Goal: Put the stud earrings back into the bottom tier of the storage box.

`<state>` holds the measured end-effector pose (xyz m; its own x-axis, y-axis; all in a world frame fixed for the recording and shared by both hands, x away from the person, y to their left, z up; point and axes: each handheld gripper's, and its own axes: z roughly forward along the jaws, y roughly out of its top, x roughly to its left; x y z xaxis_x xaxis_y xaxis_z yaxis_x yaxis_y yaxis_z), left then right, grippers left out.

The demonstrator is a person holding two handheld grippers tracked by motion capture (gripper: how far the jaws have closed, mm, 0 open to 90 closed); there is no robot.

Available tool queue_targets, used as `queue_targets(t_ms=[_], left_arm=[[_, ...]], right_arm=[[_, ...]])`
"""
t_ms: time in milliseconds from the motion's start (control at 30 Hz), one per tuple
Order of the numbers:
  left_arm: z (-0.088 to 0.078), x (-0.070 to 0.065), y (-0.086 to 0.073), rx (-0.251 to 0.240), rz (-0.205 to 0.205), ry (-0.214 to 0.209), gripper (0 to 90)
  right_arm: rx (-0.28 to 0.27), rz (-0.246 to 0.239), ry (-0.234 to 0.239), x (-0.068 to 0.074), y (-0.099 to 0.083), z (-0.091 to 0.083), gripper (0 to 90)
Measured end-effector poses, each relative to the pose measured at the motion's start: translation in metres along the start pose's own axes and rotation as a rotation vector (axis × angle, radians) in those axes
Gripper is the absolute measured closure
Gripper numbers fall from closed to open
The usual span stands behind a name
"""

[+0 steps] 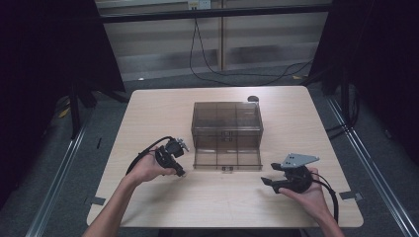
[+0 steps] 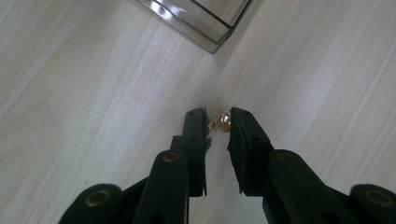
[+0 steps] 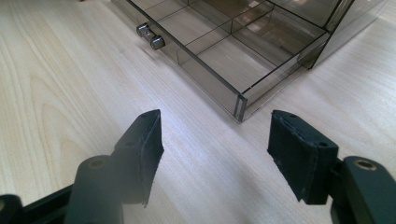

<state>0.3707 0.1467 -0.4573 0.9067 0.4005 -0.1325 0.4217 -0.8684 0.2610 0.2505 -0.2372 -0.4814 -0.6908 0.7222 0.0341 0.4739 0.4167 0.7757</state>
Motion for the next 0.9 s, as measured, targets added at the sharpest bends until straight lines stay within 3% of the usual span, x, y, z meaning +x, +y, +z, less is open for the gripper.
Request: queue_targets(t_ms=[100, 200, 233, 300, 333, 533, 633, 900], left_arm=[[0.002, 0.0, 0.002, 0.006, -0.011, -0.012, 77.4], [0.004, 0.002, 0.003, 0.02, 0.005, -0.004, 78.1], [0.004, 0.002, 0.004, 0.018, -0.011, -0.002, 78.1], [0.004, 0.004, 0.005, 0.035, 0.005, -0.006, 78.9], [0.005, 0.003, 0.005, 0.022, -0.014, -0.008, 79.2], [0.005, 0.004, 0.008, 0.048, 0.013, -0.014, 81.3], [0.006, 0.005, 0.009, 0.042, -0.012, -0.022, 82.0], [0.007, 0.008, 0.011, 0.053, -0.011, -0.022, 82.7]], right_arm=[[0.001, -0.001, 0.0, 0.0, 0.0, 0.0, 34.6], [0.003, -0.002, -0.001, 0.0, 0.0, 0.0, 34.5], [0.002, -0.004, -0.003, 0.0, 0.0, 0.0, 34.5], [0.003, -0.005, 0.003, 0.0, 0.0, 0.0, 34.5], [0.006, -0.004, 0.003, 0.0, 0.0, 0.0, 34.5], [0.006, -0.005, 0.002, 0.0, 0.0, 0.0, 34.3], [0.008, -0.004, 0.002, 0.0, 0.0, 0.001, 34.2], [0.009, -0.005, 0.003, 0.0, 0.0, 0.001, 34.0]])
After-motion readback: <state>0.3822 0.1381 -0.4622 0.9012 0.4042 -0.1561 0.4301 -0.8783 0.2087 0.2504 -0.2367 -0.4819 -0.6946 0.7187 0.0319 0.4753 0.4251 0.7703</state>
